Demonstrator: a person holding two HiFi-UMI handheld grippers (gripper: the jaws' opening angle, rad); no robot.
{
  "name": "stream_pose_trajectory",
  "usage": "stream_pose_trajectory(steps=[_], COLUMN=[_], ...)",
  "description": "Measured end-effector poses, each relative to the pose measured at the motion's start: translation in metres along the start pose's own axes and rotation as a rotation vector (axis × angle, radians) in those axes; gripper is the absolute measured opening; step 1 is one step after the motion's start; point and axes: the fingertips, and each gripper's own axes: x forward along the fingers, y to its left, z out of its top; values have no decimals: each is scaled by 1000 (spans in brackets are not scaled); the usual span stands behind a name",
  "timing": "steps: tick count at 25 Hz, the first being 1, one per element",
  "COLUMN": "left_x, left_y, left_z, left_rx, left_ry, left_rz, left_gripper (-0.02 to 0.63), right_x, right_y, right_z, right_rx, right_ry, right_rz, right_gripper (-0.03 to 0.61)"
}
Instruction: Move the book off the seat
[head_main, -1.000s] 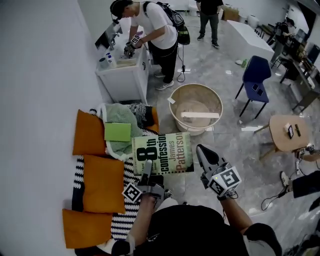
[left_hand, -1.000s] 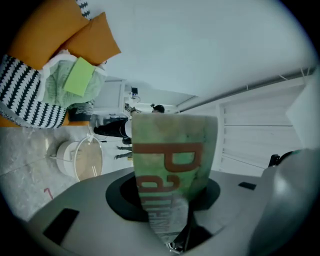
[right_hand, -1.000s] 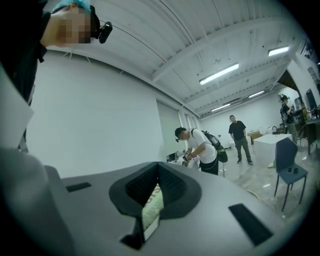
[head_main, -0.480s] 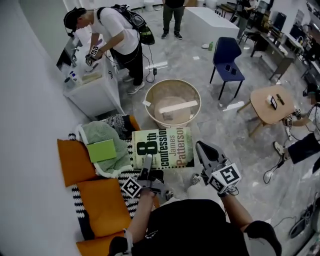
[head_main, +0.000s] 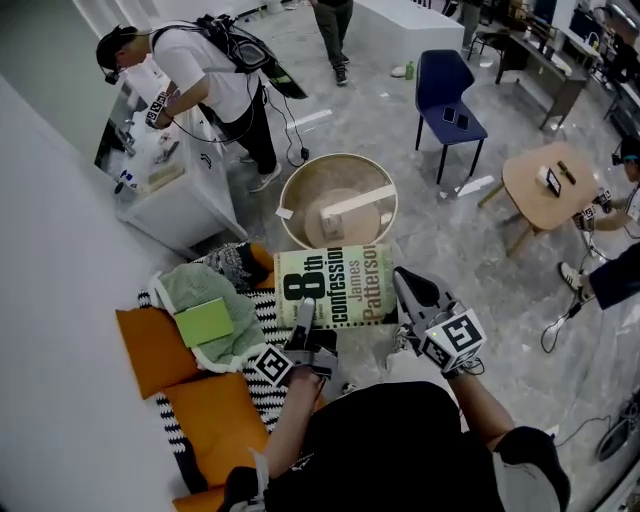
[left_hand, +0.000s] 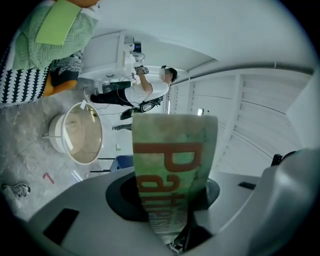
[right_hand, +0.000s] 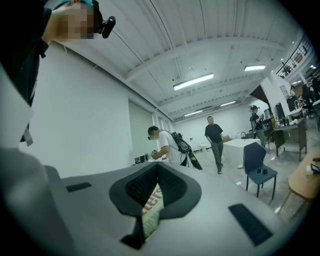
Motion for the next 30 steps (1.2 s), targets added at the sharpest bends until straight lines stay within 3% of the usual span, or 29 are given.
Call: stream_pose_trajectory(steps=[8,18,30], left_x=[100,148,208], left_y=[19,67,138], left_z=[-16,-21,14], left_rx=[43,15,-38], left_ry=[-75,-139,-105], left_rz=[33,74,144], left_gripper=[163,163,163], right_x=[48,71,135], right_y=[-107,-165,-216], right_z=[24,15,-17], right_rx=[4,11,0], right_ry=[15,34,149], right_rz=[85,96,58], right_gripper=[15,15,15])
